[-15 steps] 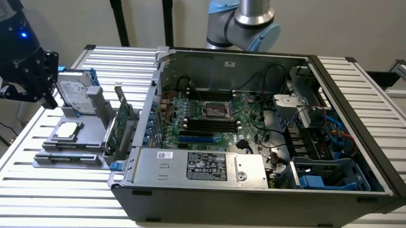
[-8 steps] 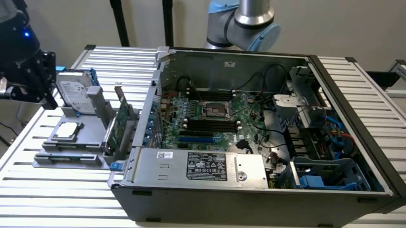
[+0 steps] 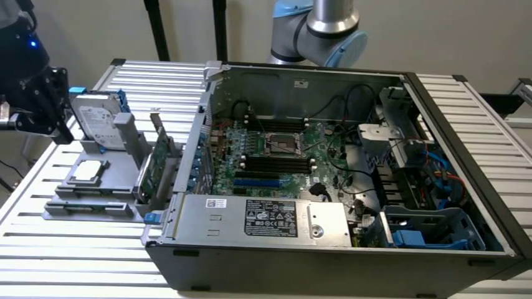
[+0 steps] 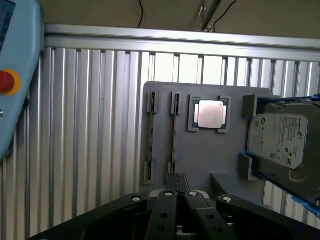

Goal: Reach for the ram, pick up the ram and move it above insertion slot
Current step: 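Pick up the ram and move it above insertion slot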

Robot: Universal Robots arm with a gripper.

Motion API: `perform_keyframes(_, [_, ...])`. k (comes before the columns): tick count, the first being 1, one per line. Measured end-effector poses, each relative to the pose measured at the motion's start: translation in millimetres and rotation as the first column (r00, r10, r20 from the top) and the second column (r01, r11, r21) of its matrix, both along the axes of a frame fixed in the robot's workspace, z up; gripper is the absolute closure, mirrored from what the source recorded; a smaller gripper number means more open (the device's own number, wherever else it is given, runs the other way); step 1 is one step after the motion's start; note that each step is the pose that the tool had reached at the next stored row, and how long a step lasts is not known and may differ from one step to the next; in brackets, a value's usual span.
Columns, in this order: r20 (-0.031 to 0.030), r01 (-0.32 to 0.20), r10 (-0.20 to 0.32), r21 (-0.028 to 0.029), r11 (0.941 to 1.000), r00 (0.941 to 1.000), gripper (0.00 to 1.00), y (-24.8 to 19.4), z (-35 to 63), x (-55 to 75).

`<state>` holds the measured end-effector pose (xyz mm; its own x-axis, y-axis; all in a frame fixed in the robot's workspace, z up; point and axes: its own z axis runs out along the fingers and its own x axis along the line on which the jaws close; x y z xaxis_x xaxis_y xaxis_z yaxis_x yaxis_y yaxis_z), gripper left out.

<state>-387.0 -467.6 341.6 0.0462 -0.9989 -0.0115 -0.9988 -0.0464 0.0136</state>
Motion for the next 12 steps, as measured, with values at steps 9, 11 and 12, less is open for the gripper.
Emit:
perform_keyframes(9, [0.0082, -0.011, 0.011, -0.0001, 0.9999, 0.9999, 0.82, 0.0, 0.0, -2.5])
perform_keyframes(11, [0.0082, -0.011, 0.011, -0.0001, 0.9999, 0.9999, 0.76, 0.0, 0.0, -2.5])
perform_keyframes(12, [0.0081, -0.011, 0.011, -0.0001, 0.9999, 0.9999, 0.70, 0.0, 0.0, -2.5])
